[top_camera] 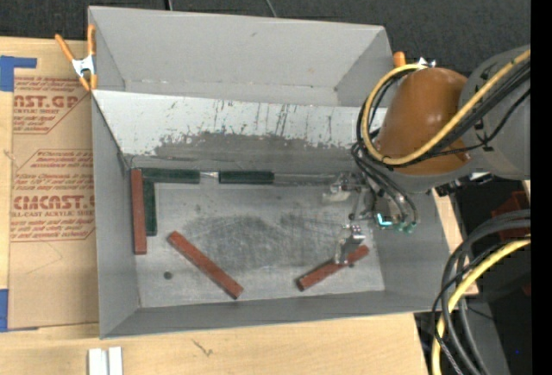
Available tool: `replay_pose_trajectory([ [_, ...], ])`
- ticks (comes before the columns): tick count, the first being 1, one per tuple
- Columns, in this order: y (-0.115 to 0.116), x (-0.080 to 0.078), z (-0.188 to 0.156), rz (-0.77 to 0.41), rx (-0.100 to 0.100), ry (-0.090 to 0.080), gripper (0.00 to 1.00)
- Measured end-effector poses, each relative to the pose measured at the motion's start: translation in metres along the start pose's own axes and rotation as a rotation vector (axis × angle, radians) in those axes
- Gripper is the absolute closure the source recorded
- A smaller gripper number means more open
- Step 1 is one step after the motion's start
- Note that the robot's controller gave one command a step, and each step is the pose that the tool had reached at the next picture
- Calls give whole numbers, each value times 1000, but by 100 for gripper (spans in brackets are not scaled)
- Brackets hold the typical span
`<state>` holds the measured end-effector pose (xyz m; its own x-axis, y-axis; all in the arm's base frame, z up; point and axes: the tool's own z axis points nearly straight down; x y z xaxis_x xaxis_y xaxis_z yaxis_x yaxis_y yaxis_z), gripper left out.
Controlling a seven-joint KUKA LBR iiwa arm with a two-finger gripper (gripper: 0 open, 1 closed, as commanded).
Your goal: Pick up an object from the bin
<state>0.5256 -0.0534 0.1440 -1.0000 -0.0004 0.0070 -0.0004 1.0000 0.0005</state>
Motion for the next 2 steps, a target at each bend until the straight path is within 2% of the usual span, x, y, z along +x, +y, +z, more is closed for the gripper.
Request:
replay_pose_trajectory([
  [1, 0, -2, -4, -1, 1, -7, 0],
  [2, -1, 31, 70, -225, 1, -2, 100],
])
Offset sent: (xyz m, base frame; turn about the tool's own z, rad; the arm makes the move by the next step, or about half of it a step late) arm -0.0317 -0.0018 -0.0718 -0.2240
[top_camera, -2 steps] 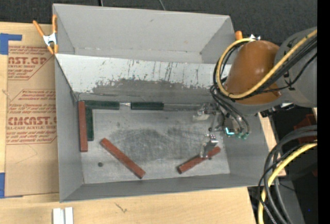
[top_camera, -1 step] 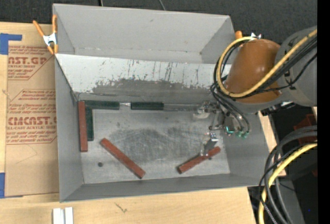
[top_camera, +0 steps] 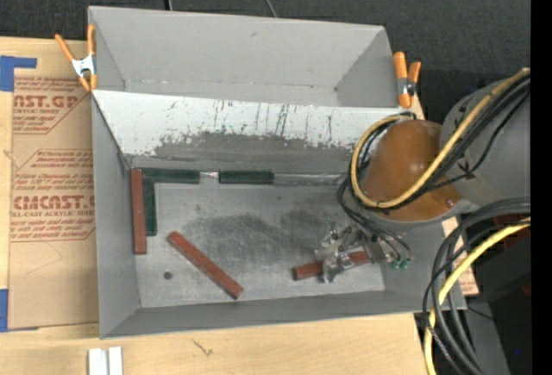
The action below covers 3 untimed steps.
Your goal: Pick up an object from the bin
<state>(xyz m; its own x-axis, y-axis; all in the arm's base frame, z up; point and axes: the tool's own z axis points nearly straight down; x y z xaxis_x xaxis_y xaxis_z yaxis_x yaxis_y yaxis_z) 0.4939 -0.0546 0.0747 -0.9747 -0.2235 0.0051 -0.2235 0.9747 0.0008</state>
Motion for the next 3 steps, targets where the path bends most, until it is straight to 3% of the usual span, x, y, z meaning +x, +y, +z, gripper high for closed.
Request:
replay_pose_trajectory([
  [1, 0, 0, 0, 0, 0, 0, 100],
  [2, 8, -3, -26, -75, -2, 2, 100],
  [3, 3, 2, -212, -74, 3, -12, 100],
])
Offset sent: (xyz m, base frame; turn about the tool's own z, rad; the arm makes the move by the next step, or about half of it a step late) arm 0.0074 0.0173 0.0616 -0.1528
